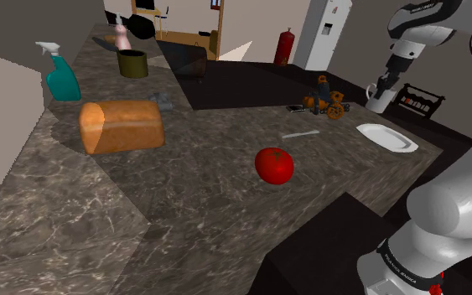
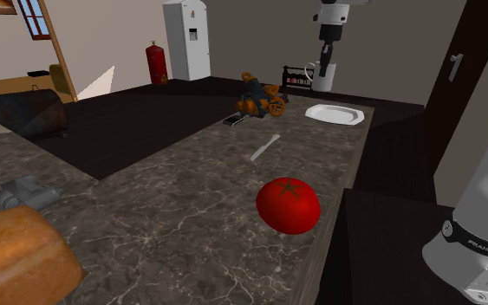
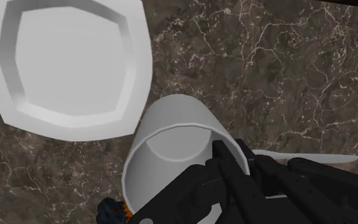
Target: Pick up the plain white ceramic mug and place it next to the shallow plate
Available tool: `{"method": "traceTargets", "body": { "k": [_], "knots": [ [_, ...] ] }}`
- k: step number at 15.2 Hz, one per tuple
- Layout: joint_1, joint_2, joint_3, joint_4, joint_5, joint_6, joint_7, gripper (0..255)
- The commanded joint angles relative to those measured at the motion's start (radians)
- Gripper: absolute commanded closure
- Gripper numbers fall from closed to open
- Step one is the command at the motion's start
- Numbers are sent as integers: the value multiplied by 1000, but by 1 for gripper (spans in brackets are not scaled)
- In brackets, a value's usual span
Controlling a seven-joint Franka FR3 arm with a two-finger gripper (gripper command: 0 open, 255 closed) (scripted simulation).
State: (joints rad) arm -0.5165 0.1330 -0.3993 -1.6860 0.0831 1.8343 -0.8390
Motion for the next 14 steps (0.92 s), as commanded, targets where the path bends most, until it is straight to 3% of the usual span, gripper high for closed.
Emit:
{"method": "traceTargets", "body": {
  "k": [1, 14],
  "knots": [
    [-4, 7, -2, -16, 4, 22, -11, 255],
    [-5, 38, 2, -154, 22, 188, -27, 255]
  ]
}}
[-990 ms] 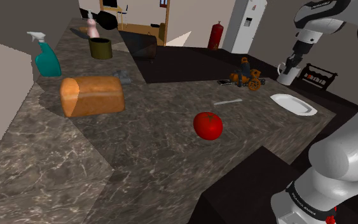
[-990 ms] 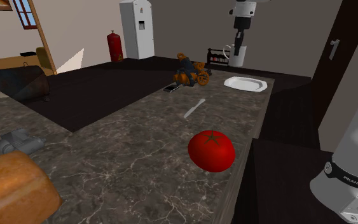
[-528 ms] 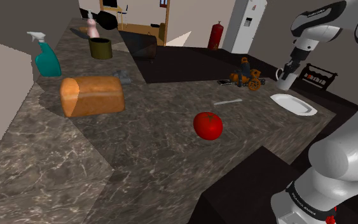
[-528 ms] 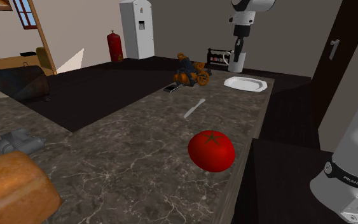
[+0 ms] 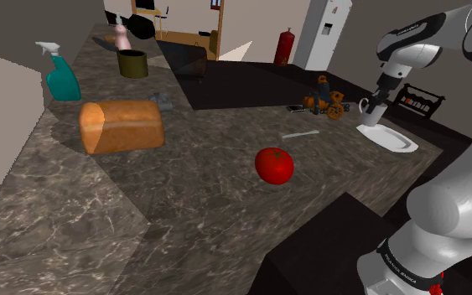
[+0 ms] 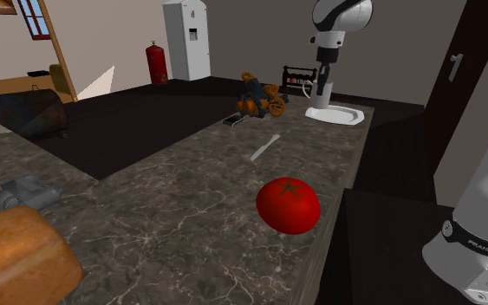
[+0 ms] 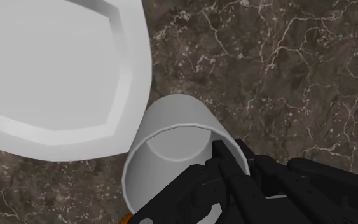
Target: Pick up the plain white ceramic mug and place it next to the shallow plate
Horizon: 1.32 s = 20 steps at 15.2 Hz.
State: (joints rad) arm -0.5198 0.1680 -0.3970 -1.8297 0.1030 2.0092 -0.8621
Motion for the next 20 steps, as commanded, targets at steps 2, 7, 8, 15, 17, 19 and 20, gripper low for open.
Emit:
{"method": "traceTargets", "body": {
  "k": [2, 7, 8, 15, 17, 19, 20],
  "knots": [
    [-2, 11, 1, -27, 7, 38, -7, 255],
    [-4, 35, 4, -67, 20, 99, -17, 255],
    [-5, 40, 4, -74, 23, 111, -20, 255],
    [-10, 82, 11, -118, 48, 193, -38, 255],
    [-10, 84, 12, -120, 49, 196, -39, 255],
    [-10, 84, 12, -119, 49, 196, -39, 255],
    [-10, 84, 12, -119, 49, 196, -39, 255]
  ]
}}
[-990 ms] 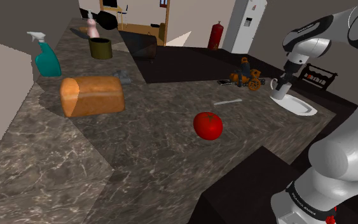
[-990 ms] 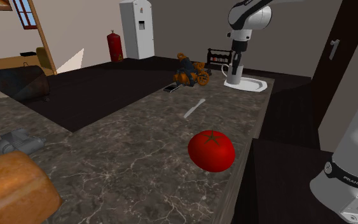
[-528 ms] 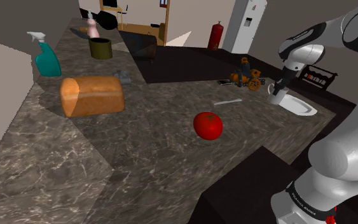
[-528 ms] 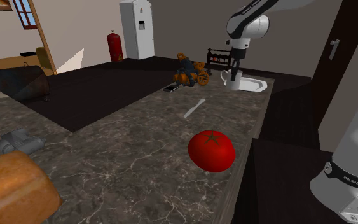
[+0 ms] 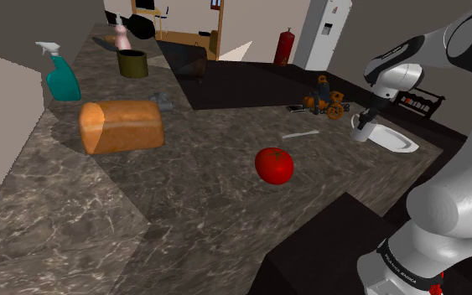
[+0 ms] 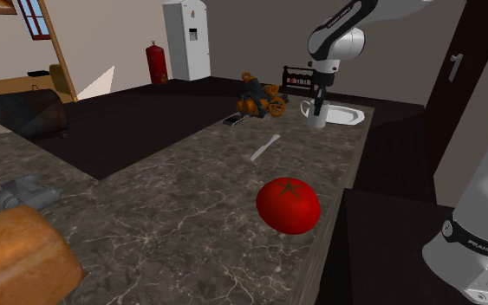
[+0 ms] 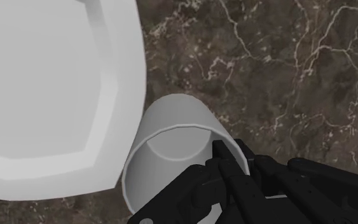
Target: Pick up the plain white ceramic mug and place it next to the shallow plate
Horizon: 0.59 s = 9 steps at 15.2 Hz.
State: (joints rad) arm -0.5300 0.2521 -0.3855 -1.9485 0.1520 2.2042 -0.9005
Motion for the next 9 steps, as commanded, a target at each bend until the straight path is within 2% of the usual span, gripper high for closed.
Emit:
{"method": "traceTargets", "body": {
  "k": [1, 3, 4, 9],
  "knots": [
    [0, 0, 0, -1, 0, 1, 0, 255],
    [0, 0, 0, -1, 0, 1, 0, 255],
    [0, 0, 0, -1, 0, 1, 0, 0],
    [0, 0, 0, -1, 0, 1, 0, 0]
  ]
}}
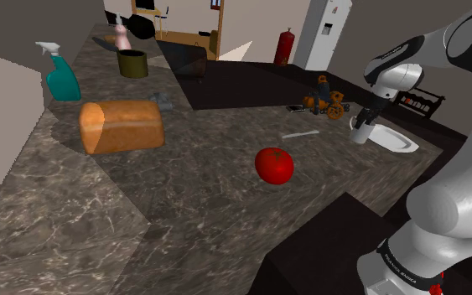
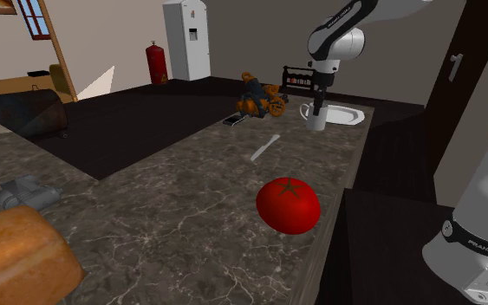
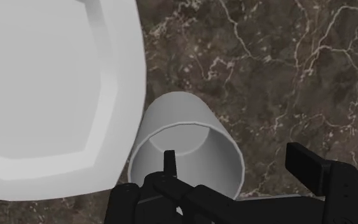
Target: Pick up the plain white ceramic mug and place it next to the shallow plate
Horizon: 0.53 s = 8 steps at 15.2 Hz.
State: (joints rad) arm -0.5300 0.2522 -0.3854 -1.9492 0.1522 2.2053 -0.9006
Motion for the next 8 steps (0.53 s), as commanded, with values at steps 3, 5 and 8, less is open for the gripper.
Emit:
{"method": "traceTargets", "body": {
  "k": [3, 5, 8],
  "knots": [
    [5, -49, -9, 43, -28, -87, 18, 0],
    [6, -60, -10, 56, -34, -110, 22, 0],
    [6, -60, -10, 56, -34, -110, 22, 0]
  ]
}}
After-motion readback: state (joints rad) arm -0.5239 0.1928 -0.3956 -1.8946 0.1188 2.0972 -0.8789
